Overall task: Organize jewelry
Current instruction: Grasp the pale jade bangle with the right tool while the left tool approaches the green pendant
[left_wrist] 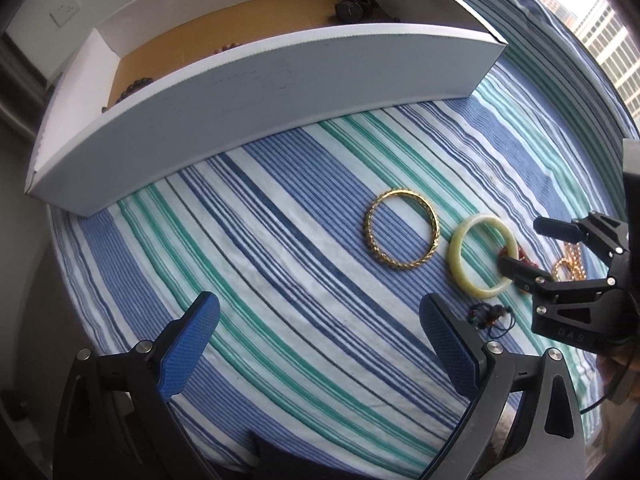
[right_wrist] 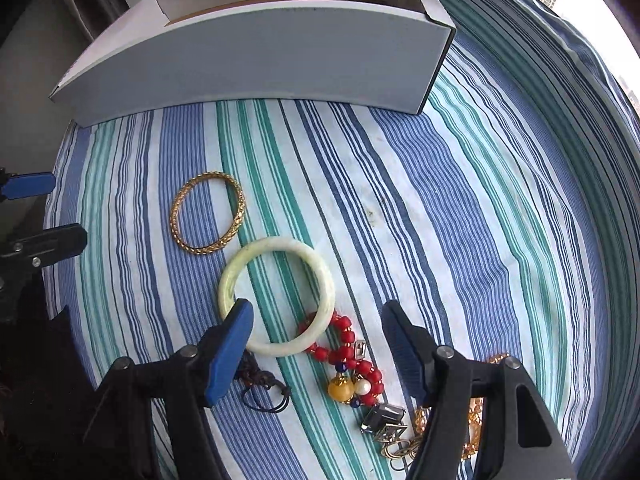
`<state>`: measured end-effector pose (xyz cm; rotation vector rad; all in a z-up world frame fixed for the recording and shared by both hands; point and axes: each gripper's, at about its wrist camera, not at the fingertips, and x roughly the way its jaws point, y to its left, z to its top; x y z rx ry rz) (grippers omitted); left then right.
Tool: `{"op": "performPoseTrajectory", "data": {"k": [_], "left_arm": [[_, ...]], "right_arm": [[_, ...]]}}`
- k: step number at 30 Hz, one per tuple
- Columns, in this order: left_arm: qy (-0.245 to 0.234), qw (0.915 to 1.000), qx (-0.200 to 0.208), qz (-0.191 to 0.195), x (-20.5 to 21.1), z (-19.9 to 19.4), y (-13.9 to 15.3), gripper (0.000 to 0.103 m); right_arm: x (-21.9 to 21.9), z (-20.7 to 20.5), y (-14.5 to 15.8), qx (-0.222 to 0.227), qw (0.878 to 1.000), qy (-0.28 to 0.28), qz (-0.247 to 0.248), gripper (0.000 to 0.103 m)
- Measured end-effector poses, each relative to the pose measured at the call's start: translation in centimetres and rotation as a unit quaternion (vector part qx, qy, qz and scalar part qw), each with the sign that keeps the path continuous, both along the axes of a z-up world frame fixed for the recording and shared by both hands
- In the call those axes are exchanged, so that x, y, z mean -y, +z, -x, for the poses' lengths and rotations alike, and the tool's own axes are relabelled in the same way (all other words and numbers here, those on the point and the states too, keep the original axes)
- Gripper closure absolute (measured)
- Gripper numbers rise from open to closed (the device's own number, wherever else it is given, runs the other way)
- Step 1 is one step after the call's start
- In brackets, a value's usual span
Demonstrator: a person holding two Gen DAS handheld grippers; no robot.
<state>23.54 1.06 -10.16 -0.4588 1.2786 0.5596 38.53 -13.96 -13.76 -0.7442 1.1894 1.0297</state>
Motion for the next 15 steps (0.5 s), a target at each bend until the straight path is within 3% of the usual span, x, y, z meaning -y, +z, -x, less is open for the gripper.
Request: {"op": "performPoseTrajectory", "data": {"k": [2,4,8,9,15], "left_arm": [[0.003,1.0000,0.000,0.003,0.0,0.1,-0.2,0.003],[0.004,1.0000,-0.002,0.004,0.0,0.0,-0.5,0.003],[-0.001,1.0000,-0.005,0.000,0.2,-0.1,-0.9,0.003],[-0.001,1.0000,-0.005,0.000,0.2,-0.1,-1.0,0.003],[-0.014,0.9997,0.012,0.014,0.2,-1.2,-2.0,0.003]], "right_arm": [[-0.4,0.1,-0.8,0.002,1.000,0.005,0.004,0.036],[-1.0,0.0,-1.8,0.007,1.000,0.007,0.014,0.055],[-1.4,-0.3,-2.9,0.018,1.000,0.003,0.016,0.078],[-1.5,-0.5,-2.9,0.012,1.000,-0.001,0.014,0.091],[0.0,-2.8,-0.9,-0.021,0.997,-0.068,-0.032,0.092]]}}
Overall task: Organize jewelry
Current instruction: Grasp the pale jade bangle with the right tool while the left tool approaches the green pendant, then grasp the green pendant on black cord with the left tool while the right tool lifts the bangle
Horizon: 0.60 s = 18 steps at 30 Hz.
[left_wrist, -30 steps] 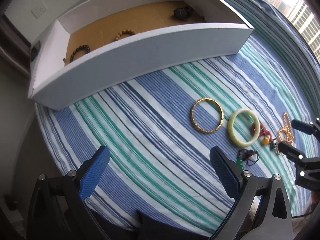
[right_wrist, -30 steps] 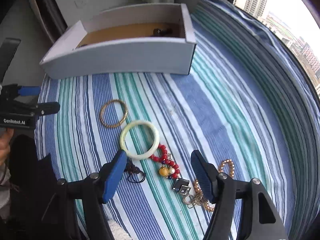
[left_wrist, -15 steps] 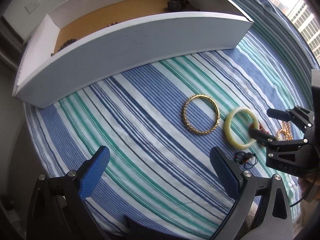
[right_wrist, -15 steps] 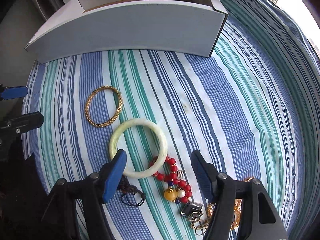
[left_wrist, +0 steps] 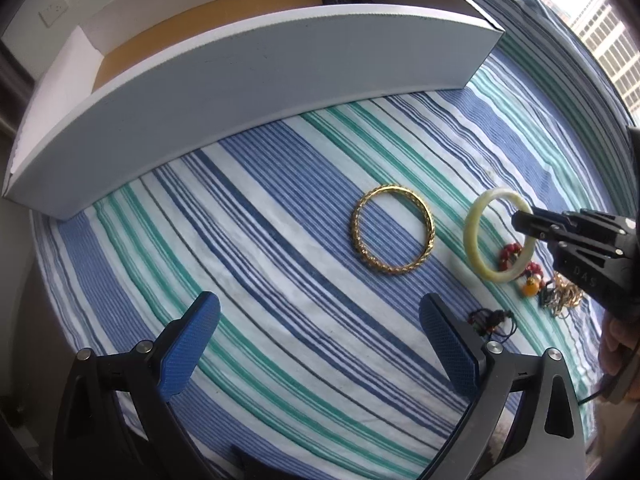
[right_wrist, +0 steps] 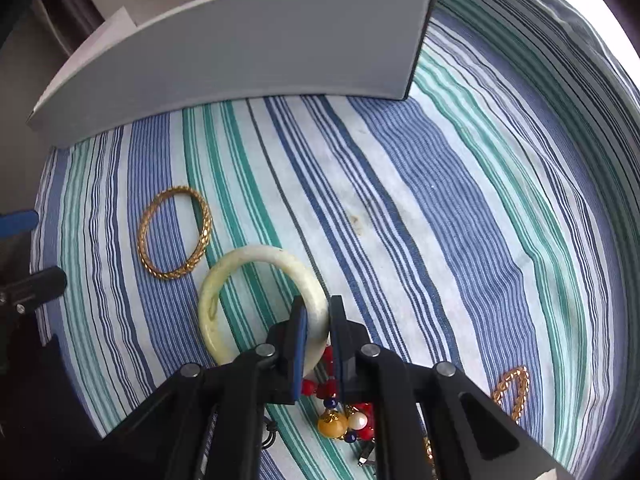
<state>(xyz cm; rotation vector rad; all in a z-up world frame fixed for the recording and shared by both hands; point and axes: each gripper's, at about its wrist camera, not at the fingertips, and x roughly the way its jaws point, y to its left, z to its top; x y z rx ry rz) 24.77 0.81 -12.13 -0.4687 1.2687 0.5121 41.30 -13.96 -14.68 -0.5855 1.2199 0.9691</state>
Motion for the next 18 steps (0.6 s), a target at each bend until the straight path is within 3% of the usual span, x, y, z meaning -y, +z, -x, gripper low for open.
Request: {"op": "performPoseTrajectory", "data": {"k": [3,5,8,10,14,18], "left_arm": [[-0.005,0.9998,0.014,0.011,-0.1,-1.1,-0.6,0.005],[-0.009,0.9997,0.014,0.016,-0.1,-2.0,-1.3,0.016],[-0.015,0.9998,-0.003,0.011,0.3,-2.9,-2.2,0.020],[-0.031,0.9993,0.010,0.017,1.5,-2.8,-1.8,0.020],[-0.127,0.9888,0.054,0.056,5.9,-2.3,-0.7,0.020],[-0.236,0.9700,0.049,0.033,11.0,-3.6,-0.8,0.028]], "right_arm": [[1.4,-1.4,1.3,-0.007,0.999,-0.038,-0.021,0.092],[2.4,-2.2,1.9,-0.008,0.998,-0.054,-0.026,0.092],[3.4,-3.0,3.0,-0.012,0.997,-0.070,-0.033,0.092],[4.0,-3.1,3.7,-0.014,0.996,-0.077,-0.039,0.092],[5.5,-3.8,4.9,-0.021,0.994,-0.094,-0.045,0.092],[7.0,-3.7,5.1,-0.019,0.994,-0.101,-0.043,0.091]]}}
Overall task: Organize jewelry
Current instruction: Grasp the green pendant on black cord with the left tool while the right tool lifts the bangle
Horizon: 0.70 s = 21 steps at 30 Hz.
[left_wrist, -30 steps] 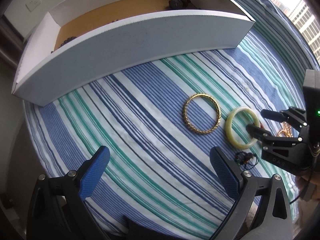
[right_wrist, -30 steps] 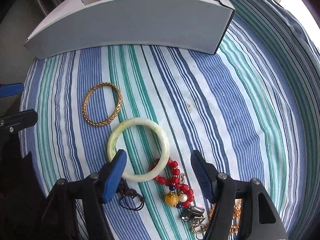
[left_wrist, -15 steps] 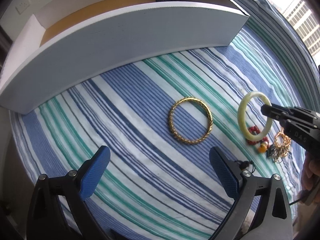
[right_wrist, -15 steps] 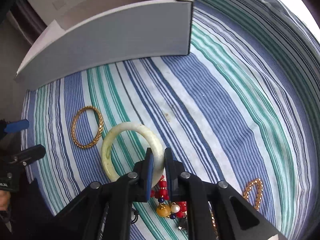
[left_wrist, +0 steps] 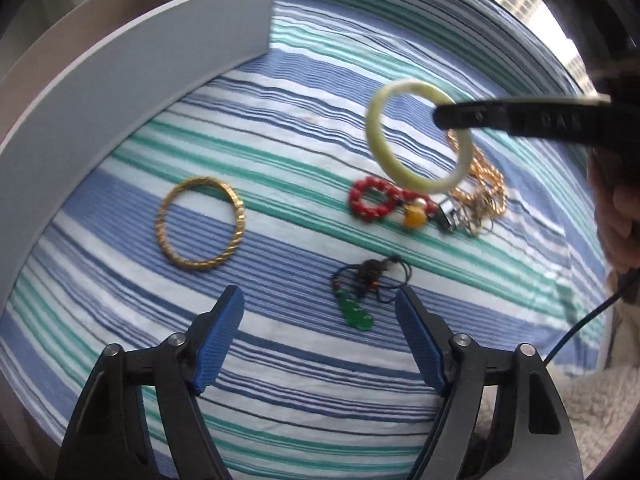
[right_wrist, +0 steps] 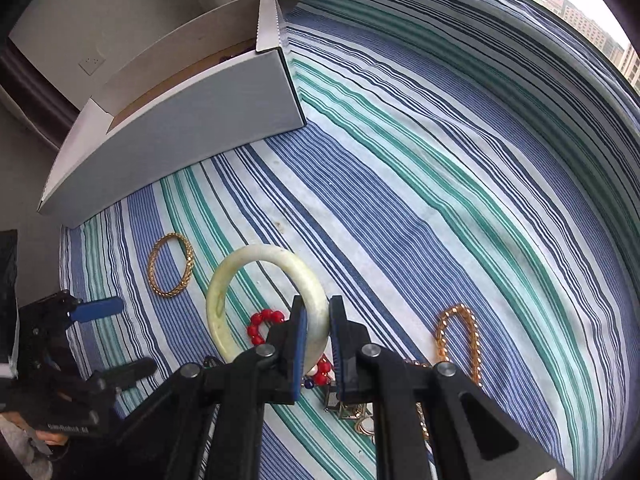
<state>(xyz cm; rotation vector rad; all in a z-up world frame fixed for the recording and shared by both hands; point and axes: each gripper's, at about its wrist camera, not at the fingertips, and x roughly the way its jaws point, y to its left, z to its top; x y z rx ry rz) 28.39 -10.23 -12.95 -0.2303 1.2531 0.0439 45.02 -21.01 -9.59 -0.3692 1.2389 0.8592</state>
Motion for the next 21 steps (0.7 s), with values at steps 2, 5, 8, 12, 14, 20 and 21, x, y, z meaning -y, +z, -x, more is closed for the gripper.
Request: {"op": "performPoseTrajectory", "data": {"k": [2,5,8,12,14,20,21], "left_arm": [[-0.027,0.9995,-0.006,-0.013,1.3,-0.8,-0.5,0.030],[-0.039,0.9988,-0.019,-0.022,2.0,-1.7,-1.8,0.033],[-0.049,0.9981,-0.031,-0.022,2.4,-2.3,-2.9,0.054],[-0.046,0.9985,-0.029,0.003,2.4,-2.3,-3.7,0.093],[-0.024,0.9993,-0.017,0.021,1.7,-2.0,-3.5,0.103],[0.039,0.9965,0.017,0.073,-2.1,0.0,-1.2,0.103],[0.039,0.9966,0.016,0.070,-2.4,0.1,-1.1,0.103]], "right_arm": [[0.3,0.0,0.4,0.003,1.000,-0.003,-0.001,0.091],[0.5,-0.1,0.8,0.008,1.000,-0.008,-0.005,0.091],[1.1,-0.2,1.5,0.007,1.000,-0.015,-0.011,0.091],[1.0,-0.1,1.5,0.009,1.000,-0.019,-0.013,0.091],[1.0,-0.1,1.5,0.008,1.000,-0.020,-0.014,0.091],[1.0,-0.1,2.1,0.012,1.000,-0.019,-0.020,0.091],[0.9,-0.2,2.2,0.014,1.000,-0.019,-0.020,0.091]]}}
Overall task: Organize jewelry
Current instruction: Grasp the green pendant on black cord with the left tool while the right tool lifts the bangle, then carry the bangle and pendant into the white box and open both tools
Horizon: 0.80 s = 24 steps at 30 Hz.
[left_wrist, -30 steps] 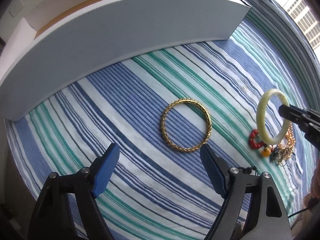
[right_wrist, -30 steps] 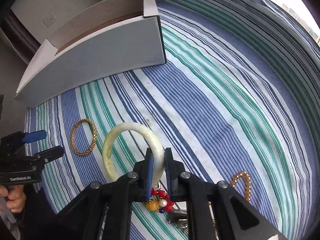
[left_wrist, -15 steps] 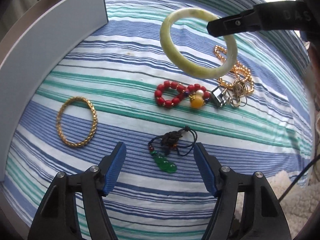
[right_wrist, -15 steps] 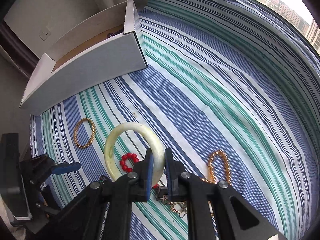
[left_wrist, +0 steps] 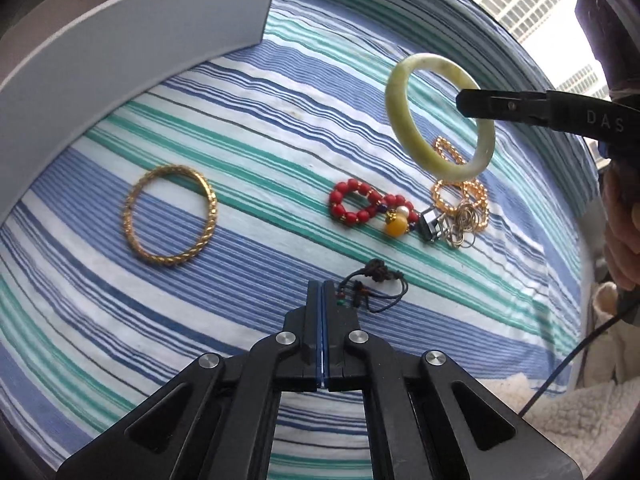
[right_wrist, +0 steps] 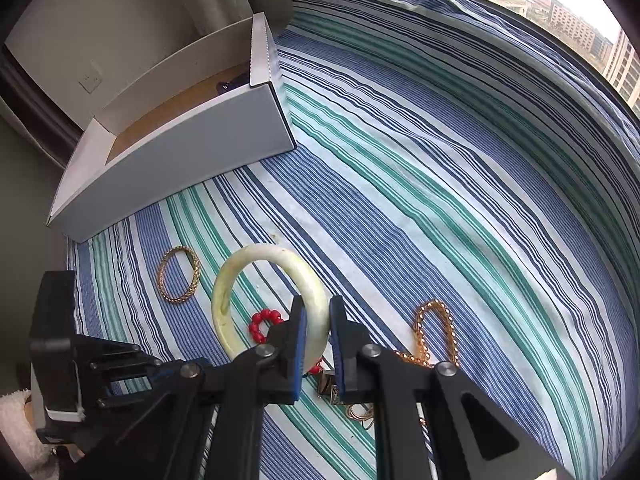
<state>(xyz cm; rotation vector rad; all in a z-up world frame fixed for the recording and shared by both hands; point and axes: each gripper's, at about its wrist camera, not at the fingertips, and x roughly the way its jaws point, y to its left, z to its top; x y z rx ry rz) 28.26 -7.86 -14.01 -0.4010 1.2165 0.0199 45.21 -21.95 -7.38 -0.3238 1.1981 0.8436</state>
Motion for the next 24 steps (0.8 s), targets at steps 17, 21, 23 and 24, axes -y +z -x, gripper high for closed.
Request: {"op": "performPoseTrajectory", "data": {"k": [17,21,23,24], "left_arm": [[-0.066,0.9967,-0.028,-0.038,5.9,-3.4,-2.9,0.103],[0.003,1.0000,-0.001,-0.005,2.7,-1.5,-0.6,0.103],[0.033,0.9993,0.019,-0.004,1.1,-0.4,1.5,0.103],[0.046,0.9985,0.030,-0.006,0.2,0.1,2.7,0.103]], "right_arm": [[0.4,-0.3,1.0,-0.002,1.000,-0.003,-0.008,0.091],[0.1,-0.4,1.0,-0.001,1.000,-0.003,-0.012,0.091],[-0.3,-0.3,1.2,-0.002,1.000,0.000,-0.018,0.091],[-0.6,-0.3,1.3,-0.003,1.000,0.001,-0.021,0.091]]}}
